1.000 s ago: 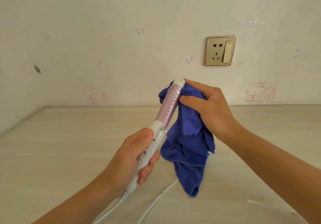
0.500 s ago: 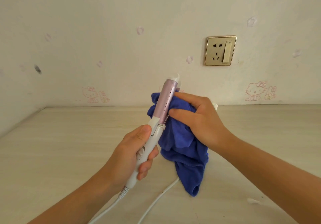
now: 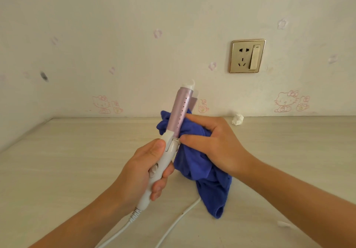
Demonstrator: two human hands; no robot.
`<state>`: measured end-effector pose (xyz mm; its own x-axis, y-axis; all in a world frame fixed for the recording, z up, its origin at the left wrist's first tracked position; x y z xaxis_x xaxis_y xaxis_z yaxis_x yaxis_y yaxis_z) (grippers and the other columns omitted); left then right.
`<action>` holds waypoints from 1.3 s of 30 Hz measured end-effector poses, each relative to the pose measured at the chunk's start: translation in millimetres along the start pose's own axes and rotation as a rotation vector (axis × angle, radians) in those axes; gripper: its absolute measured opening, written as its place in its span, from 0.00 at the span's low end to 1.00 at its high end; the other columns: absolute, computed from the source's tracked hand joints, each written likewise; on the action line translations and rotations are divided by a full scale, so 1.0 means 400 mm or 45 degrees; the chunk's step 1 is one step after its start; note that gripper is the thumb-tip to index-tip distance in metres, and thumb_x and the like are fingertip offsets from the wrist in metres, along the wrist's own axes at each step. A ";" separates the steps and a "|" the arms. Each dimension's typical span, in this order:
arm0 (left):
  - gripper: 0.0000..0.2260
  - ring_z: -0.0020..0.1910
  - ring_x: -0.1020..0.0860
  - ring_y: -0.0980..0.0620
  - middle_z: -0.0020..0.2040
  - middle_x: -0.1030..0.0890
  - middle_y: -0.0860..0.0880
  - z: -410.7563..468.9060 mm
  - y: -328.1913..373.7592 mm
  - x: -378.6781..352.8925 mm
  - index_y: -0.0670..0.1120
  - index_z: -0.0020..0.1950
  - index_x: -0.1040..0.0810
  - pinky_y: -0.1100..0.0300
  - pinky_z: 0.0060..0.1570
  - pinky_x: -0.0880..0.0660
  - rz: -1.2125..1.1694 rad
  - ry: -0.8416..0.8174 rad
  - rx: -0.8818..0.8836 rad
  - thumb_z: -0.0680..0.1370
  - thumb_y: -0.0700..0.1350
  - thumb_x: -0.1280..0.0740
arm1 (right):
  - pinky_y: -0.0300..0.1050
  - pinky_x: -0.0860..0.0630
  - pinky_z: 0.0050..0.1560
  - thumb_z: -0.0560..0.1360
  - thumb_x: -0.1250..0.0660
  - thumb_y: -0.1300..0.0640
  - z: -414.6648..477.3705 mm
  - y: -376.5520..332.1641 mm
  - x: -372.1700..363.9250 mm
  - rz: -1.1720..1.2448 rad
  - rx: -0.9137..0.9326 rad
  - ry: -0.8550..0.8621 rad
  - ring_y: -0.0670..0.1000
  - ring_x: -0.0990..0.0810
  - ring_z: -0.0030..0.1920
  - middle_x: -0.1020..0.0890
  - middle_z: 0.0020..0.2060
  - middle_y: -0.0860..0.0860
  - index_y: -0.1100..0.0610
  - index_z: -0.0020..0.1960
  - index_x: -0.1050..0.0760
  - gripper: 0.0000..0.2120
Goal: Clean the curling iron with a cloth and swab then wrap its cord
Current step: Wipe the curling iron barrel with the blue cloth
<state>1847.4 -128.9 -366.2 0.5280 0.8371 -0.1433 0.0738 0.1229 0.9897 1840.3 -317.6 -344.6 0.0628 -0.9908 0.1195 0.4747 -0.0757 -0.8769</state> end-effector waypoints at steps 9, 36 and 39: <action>0.22 0.20 0.35 0.53 0.34 0.26 0.43 -0.003 -0.016 -0.019 0.43 0.50 0.23 0.64 0.20 0.35 0.029 -0.091 0.013 0.77 0.62 0.37 | 0.34 0.20 0.50 0.77 0.30 0.65 0.032 -0.024 0.073 -0.050 0.104 0.333 0.43 0.15 0.51 0.13 0.51 0.41 0.38 0.55 0.16 0.21; 0.26 0.19 0.36 0.52 0.32 0.27 0.42 0.011 0.013 -0.011 0.35 0.51 0.28 0.64 0.20 0.35 0.024 -0.034 -0.074 0.78 0.60 0.39 | 0.43 0.16 0.52 0.76 0.30 0.65 0.000 -0.025 -0.002 -0.015 0.130 0.095 0.52 0.13 0.50 0.12 0.49 0.50 0.44 0.59 0.15 0.19; 0.27 0.19 0.36 0.52 0.32 0.28 0.43 0.006 0.004 -0.003 0.34 0.53 0.29 0.64 0.20 0.35 0.024 -0.020 -0.042 0.78 0.60 0.39 | 0.44 0.17 0.53 0.77 0.30 0.66 0.000 -0.008 -0.004 -0.063 0.087 0.049 0.54 0.13 0.51 0.12 0.50 0.51 0.50 0.60 0.15 0.17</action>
<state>1849.1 -131.0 -364.6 0.5421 0.8311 -0.1243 0.0361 0.1248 0.9915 1838.8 -315.7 -342.0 0.0045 -0.9898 0.1425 0.5354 -0.1179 -0.8363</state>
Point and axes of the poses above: each hand's wrist, its own z-axis towards the middle knuckle, its own x-axis out of the back of the hand, y = z × x, the point moved 2 cm from there along z, towards the middle knuckle
